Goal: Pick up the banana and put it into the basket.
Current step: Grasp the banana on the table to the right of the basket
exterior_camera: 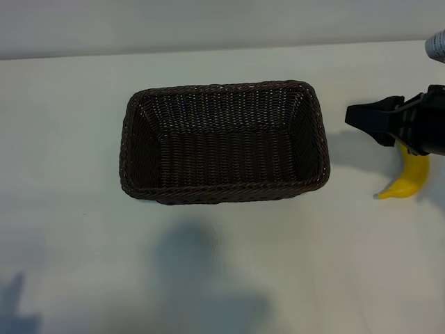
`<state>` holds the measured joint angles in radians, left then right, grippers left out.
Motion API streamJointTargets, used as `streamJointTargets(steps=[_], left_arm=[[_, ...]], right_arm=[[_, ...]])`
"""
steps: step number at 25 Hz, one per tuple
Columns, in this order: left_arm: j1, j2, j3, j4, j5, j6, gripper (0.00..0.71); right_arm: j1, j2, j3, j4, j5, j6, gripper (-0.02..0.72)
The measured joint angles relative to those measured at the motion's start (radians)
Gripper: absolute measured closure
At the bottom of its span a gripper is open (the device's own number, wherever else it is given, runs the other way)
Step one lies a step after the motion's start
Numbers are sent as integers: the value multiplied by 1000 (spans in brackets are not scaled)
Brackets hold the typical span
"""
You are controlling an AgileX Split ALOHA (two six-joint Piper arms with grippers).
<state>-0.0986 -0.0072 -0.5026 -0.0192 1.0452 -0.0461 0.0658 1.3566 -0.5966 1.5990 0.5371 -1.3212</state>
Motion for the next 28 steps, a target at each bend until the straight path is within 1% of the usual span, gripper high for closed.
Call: streamJointTargets(steps=[8, 26, 28], left_arm=[[0, 0, 2, 2, 0, 46, 181], [0, 0, 2, 3, 0, 54, 181], [13, 0, 2, 3, 0, 54, 181]], right_arm=[[0, 0, 0, 0, 0, -1, 191], [0, 0, 0, -4, 0, -2, 191], [0, 0, 0, -4, 0, -2, 191]])
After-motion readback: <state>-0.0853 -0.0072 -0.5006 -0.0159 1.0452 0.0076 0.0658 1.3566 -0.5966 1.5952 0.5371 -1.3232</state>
